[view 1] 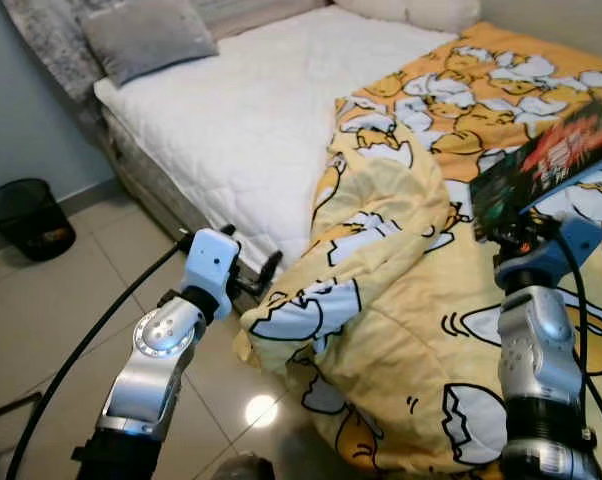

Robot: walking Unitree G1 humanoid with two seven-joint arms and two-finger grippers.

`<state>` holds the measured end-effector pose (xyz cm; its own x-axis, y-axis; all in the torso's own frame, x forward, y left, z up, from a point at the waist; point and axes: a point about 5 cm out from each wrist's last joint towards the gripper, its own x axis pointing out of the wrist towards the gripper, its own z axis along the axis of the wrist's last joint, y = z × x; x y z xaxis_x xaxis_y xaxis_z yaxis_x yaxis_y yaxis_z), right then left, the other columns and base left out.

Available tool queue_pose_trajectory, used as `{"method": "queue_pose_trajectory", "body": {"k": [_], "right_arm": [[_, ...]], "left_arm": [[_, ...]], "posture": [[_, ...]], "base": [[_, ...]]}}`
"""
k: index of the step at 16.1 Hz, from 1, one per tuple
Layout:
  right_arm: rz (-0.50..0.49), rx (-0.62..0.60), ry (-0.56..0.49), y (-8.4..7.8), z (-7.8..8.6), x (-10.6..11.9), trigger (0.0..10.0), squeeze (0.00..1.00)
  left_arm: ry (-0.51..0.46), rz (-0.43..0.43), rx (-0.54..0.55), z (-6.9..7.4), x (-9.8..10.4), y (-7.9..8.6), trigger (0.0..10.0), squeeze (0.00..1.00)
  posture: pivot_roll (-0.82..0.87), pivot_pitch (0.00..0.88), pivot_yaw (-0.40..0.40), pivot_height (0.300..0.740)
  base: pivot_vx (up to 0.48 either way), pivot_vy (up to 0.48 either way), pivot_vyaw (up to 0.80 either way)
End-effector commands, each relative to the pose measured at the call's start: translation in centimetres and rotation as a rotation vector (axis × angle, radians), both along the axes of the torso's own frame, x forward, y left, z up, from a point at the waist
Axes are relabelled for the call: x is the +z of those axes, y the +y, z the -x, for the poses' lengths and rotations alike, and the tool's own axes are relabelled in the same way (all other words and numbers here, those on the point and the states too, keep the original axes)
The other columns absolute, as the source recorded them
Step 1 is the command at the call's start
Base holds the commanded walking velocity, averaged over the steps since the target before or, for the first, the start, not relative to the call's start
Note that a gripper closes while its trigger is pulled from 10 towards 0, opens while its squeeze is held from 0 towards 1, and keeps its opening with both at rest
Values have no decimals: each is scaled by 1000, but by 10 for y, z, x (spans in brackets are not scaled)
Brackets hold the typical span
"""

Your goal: Clean up the room

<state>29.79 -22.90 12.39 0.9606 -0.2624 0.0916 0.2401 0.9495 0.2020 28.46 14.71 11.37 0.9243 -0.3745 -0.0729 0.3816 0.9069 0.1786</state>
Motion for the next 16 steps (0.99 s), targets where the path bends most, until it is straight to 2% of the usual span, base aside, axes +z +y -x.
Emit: {"method": "queue_pose_trajectory", "body": {"k": [1, 3, 4, 5, 7, 8, 9, 13, 16], "right_arm": [[52, -4, 19, 13, 2, 3, 10000, 0], [78, 2, 70, 20, 9, -7, 10000, 0], [88, 50, 109, 28, 12, -11, 10000, 0], [35, 51, 124, 33, 14, -12, 10000, 0], [46, 20, 159, 35, 17, -12, 10000, 0], [63, -34, 179, 29, 19, -15, 10000, 0], [39, -33, 185, 28, 19, -16, 10000, 0], [-16, -30, 175, 31, 16, -13, 10000, 0], [-50, -37, 162, 33, 3, -12, 10000, 0]], "left_arm": [[-13, -25, 54, -2, 2, 8, 10000, 0], [-9, -43, 74, -2, 0, 11, 10000, 0], [-10, -62, 86, -3, -1, 12, 10000, 0], [-7, -73, 102, -4, -2, 13, 10000, 0], [-4, -73, 112, -4, -3, 13, 10000, 0], [-2, -76, 107, -4, -4, 11, 10000, 0], [-3, -77, 106, -4, -4, 10, 10000, 0], [-9, -77, 130, -4, -3, 12, 10000, 0], [-14, -78, 158, -4, -1, 17, 10000, 0]], "posture": [[-7, 0, 53, 740], [-15, 0, 59, 740], [-19, 0, 65, 740], [-20, 0, 71, 740], [-25, 0, 83, 740], [-16, 0, 80, 740], [-13, 0, 76, 740], [14, 0, 55, 740], [28, 0, 49, 740]], "base": [[0, 386, 0], [0, 384, 0], [0, 394, 0], [0, 435, 0], [0, 435, -275], [0, 435, 0], [0, 435, 0], [0, 430, -800], [0, 423, -800]]}}
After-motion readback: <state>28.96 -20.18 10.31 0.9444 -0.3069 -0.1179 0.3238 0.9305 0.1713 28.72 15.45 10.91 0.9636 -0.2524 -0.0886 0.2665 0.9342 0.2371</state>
